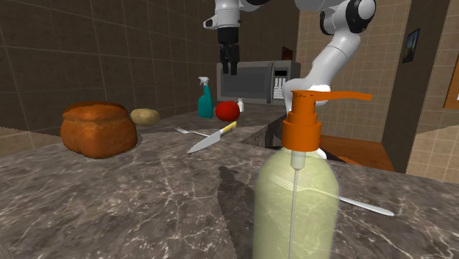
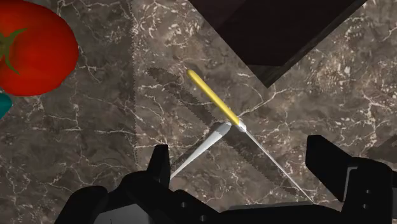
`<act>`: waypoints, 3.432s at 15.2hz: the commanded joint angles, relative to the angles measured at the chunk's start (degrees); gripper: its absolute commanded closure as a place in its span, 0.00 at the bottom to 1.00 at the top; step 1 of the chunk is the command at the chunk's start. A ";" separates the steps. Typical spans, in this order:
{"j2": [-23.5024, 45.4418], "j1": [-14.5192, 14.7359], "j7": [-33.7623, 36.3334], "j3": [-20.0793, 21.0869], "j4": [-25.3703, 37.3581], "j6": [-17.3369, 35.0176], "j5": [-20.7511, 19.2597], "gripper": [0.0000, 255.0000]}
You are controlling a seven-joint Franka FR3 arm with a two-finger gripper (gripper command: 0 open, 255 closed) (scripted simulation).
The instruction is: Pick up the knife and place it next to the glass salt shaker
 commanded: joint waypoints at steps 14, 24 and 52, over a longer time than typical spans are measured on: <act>11.73 10.03 -24.16 -5.41 -15.24 29.01 -0.41 0.00; 20.54 12.92 -30.94 -6.95 -19.91 42.89 0.14 0.00; 16.18 12.86 -30.91 -6.54 -17.03 35.65 0.20 1.00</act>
